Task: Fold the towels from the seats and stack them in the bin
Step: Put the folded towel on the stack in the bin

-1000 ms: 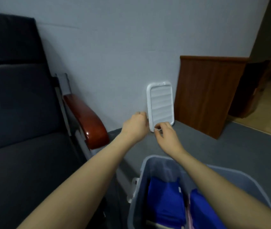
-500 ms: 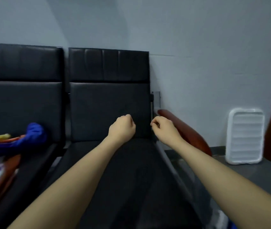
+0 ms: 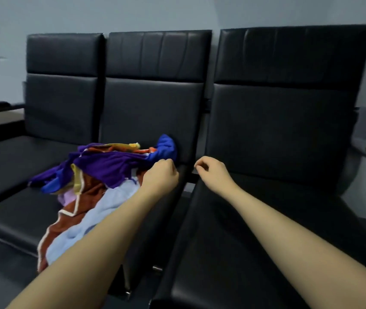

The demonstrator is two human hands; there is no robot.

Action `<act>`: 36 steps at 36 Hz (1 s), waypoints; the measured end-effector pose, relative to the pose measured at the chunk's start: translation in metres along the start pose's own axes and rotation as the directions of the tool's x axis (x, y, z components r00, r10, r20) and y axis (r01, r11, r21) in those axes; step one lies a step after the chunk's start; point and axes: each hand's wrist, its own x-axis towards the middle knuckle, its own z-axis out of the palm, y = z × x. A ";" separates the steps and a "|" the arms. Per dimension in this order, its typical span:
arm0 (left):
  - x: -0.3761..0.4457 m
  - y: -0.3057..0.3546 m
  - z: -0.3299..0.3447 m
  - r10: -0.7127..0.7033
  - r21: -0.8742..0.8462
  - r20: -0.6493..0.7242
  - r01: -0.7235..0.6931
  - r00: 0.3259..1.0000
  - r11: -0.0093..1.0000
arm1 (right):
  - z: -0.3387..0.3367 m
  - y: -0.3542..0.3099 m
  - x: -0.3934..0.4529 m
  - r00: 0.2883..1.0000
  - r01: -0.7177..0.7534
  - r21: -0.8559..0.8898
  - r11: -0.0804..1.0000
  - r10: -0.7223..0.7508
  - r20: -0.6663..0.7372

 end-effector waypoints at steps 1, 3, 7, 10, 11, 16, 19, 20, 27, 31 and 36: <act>0.003 -0.015 0.000 -0.018 0.022 -0.005 0.018 1.000 1.000 | 0.015 -0.005 0.007 1.000 0.007 0.020 1.000 -0.008 0.022; 0.008 -0.039 0.000 -0.051 0.076 -0.025 0.052 0.998 0.996 | 0.038 -0.014 0.016 0.997 0.036 0.039 0.999 -0.038 0.069; 0.014 -0.083 -0.003 -0.130 0.210 0.002 0.127 0.991 0.969 | 0.085 -0.031 0.033 0.970 0.107 0.048 0.993 -0.114 0.216; 0.014 -0.115 -0.002 -0.137 0.294 -0.058 0.148 0.989 0.944 | 0.116 -0.042 0.041 0.946 0.134 0.059 0.989 -0.145 0.289; 0.014 -0.124 -0.002 -0.128 0.311 -0.085 0.148 0.988 0.939 | 0.126 -0.045 0.044 0.938 0.132 0.065 0.989 -0.145 0.313; 0.023 -0.159 -0.001 -0.116 0.397 -0.092 0.143 0.989 0.907 | 0.161 -0.061 0.058 0.912 0.115 0.084 0.990 -0.139 0.387; 0.031 -0.171 0.000 -0.085 0.498 -0.096 0.122 0.992 0.858 | 0.178 -0.068 0.068 0.894 0.118 0.084 0.990 -0.142 0.425; 0.035 -0.174 0.001 -0.055 0.527 -0.106 0.103 0.993 0.844 | 0.183 -0.069 0.071 0.891 0.114 0.087 0.990 -0.141 0.432; 0.039 -0.169 0.010 -0.019 0.545 -0.181 0.116 0.983 0.831 | 0.202 -0.060 0.070 0.892 0.083 0.136 0.987 -0.134 0.432; 0.039 -0.177 0.011 -0.032 0.499 -0.244 0.154 0.969 0.853 | 0.207 -0.055 0.072 0.892 0.083 0.147 0.986 -0.140 0.430; 0.044 -0.187 0.006 0.104 0.612 -0.161 0.017 0.981 0.791 | 0.215 -0.058 0.075 0.891 0.101 0.125 0.987 -0.145 0.429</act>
